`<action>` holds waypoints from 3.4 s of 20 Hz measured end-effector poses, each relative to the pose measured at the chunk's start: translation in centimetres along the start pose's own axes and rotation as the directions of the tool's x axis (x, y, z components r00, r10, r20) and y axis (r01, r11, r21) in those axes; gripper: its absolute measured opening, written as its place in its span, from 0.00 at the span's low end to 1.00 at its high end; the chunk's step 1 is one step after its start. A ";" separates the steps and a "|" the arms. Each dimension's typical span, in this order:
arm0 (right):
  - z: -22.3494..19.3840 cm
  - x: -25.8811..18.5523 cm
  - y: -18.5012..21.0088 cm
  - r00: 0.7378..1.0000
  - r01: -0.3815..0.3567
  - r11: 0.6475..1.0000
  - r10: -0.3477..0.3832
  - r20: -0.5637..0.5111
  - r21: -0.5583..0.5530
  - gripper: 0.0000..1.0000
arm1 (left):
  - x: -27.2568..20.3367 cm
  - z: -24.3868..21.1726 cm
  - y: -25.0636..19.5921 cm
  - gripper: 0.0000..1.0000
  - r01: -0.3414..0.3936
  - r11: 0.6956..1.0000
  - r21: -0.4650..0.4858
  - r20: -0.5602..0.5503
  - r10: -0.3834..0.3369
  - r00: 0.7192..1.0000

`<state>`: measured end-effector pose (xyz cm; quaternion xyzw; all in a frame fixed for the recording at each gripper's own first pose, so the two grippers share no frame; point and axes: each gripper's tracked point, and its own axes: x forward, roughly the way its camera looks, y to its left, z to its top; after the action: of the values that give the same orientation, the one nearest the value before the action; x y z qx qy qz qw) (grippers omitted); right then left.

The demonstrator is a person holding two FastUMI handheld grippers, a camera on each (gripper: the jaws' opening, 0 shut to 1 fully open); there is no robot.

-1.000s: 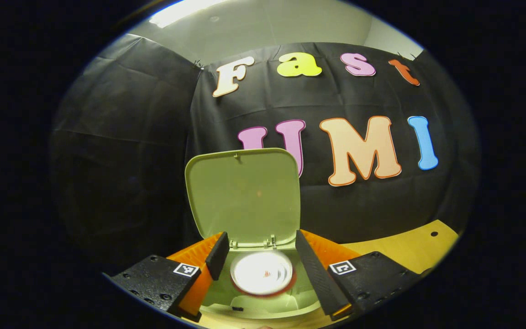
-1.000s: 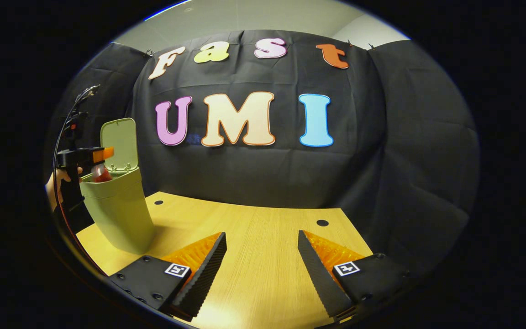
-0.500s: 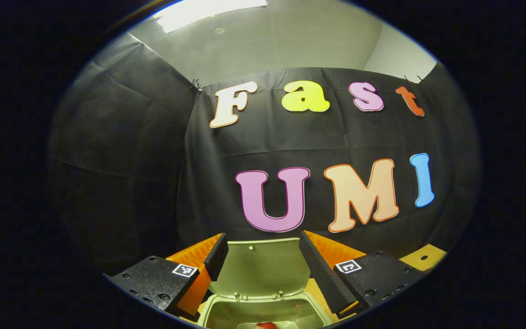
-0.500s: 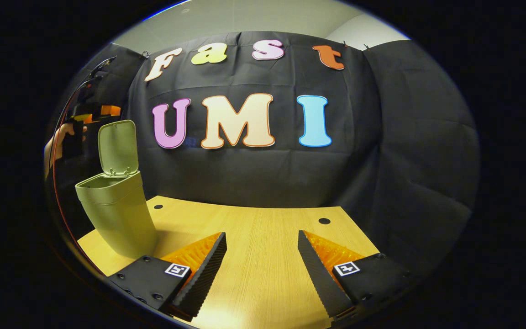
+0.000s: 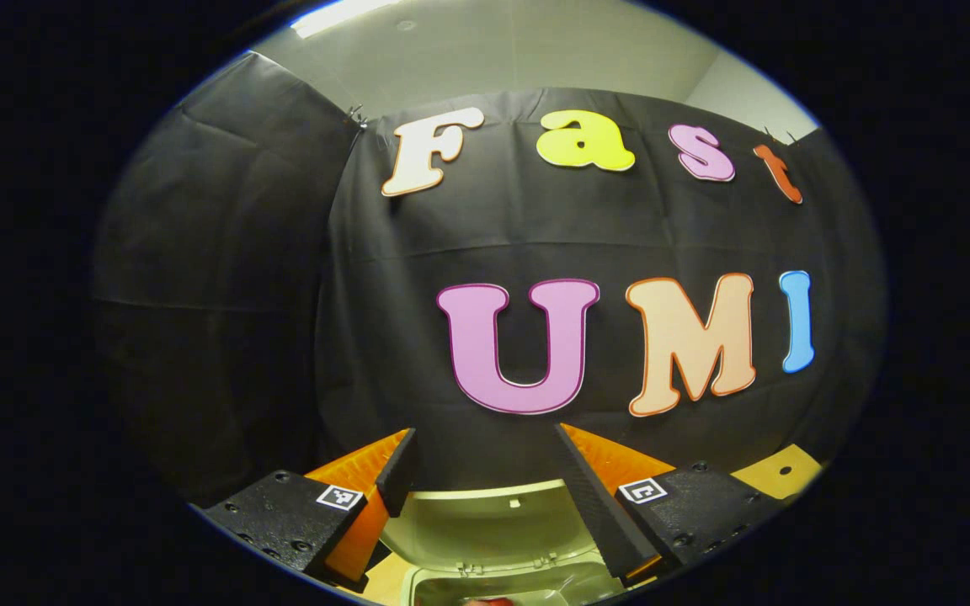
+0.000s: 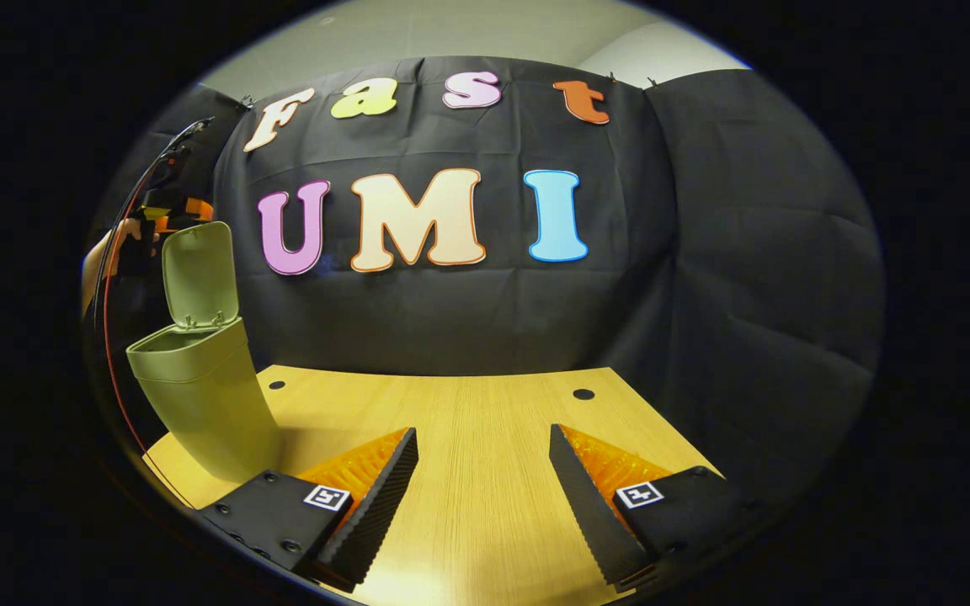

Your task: Press the lid of the desktop garbage bin to open it, pick up the crumpled paper on the desktop and throw it into the bin, then pick up the pop can on the desktop and drop it into the bin, and finally close the garbage bin lid.

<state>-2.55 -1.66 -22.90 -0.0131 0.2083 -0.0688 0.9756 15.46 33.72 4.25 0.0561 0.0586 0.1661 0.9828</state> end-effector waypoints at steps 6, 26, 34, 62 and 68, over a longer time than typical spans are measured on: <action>0.6 0.6 1.0 0.999 -0.045 0.999 0.045 -0.001 -0.014 0.98 | -1.3 0.1 -0.2 0.94 0.018 1.000 -0.010 0.010 -0.018 1.000; 0.4 2.0 2.0 0.981 -0.191 0.981 0.190 -0.035 -0.042 0.98 | -3.2 -1.9 -0.4 0.94 0.010 1.000 -0.027 -0.101 -0.013 0.995; 0.1 2.1 3.0 0.978 -0.205 0.978 0.203 -0.049 -0.047 0.99 | -2.8 -4.3 -0.6 0.95 0.019 0.999 -0.038 -0.185 -0.026 0.982; 1.8 2.0 7.5 0.970 -0.242 0.970 0.242 -0.014 0.006 0.99 | -4.0 -6.9 -1.9 0.96 0.114 0.993 -0.026 -0.165 -0.116 0.979; 7.3 -0.4 6.4 0.980 -0.152 0.988 0.151 0.131 -0.009 0.98 | -5.5 -3.3 -3.7 0.94 0.191 0.982 0.004 0.028 -0.191 0.981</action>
<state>0.86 4.72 -16.43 -0.0012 0.1442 0.0066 0.9895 11.03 28.67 1.03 0.0532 0.0502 0.0701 0.9949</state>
